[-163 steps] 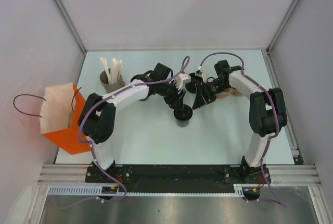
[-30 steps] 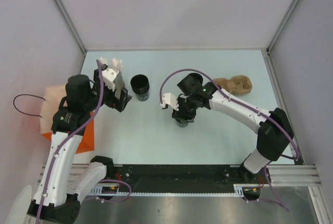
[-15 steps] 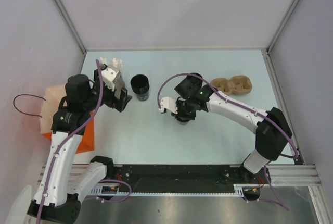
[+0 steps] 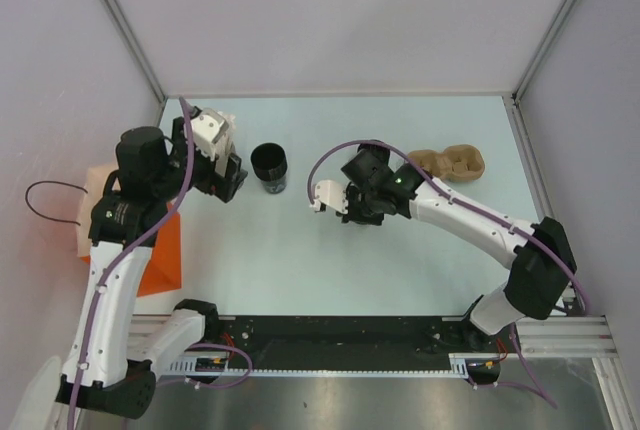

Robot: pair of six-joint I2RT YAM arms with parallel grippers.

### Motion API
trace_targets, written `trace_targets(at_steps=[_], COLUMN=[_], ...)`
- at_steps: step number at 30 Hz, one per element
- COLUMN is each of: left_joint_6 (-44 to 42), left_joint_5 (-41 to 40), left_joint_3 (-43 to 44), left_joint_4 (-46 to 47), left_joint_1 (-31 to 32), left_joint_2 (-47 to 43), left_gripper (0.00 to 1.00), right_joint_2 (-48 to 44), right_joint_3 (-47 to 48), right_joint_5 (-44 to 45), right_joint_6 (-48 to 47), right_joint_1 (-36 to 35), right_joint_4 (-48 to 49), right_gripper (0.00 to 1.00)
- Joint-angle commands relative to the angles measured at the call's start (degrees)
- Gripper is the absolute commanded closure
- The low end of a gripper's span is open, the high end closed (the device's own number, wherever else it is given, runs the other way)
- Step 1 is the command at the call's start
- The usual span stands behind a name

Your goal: Pack the takeout coffee

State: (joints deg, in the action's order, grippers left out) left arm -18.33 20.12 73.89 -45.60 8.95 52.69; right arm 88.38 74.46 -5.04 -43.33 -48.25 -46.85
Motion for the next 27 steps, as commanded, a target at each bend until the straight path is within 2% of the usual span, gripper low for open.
trace_targets(at_steps=[1,6,11,15,18,21,27], left_joint_6=[-3.8,-5.5,-6.2,-5.1,-5.2,-6.1,-7.9], left_joint_5=[-4.0,-9.4,-16.1,-25.6,-30.1,-34.8,-35.3], left_joint_3=[7.5,12.2,18.1,20.3,17.4,12.2,3.6], left_joint_4=[-3.9,-5.2,-6.3,-8.5,-8.9,-6.7,-4.9], left_joint_1=[-0.6,-0.6,-0.6,-0.6,-0.6,-0.9,-5.8], left_joint_2=[2.0,1.6,2.2,4.0,4.4,3.8,2.1], left_gripper=[0.0,0.0,0.0,0.0,0.0,0.0,0.0], right_joint_2=[-4.3,-7.8,-10.5,-12.6,-13.3,-13.4,-14.0], right_joint_3=[0.2,0.2,0.2,0.2,0.0,-0.8,-3.5], right_joint_5=[7.5,5.7,-4.3,-10.5,-15.6,-16.2,-15.7], right_joint_6=[4.6,8.7,10.8,11.7,12.0,11.7,11.5], right_joint_1=[0.7,3.8,9.6,13.4,15.8,15.8,15.0], right_joint_4=[0.4,0.4,-0.3,-0.6,-0.3,0.1,1.8], right_gripper=[1.0,1.0,1.0,1.0,1.0,1.0,1.0])
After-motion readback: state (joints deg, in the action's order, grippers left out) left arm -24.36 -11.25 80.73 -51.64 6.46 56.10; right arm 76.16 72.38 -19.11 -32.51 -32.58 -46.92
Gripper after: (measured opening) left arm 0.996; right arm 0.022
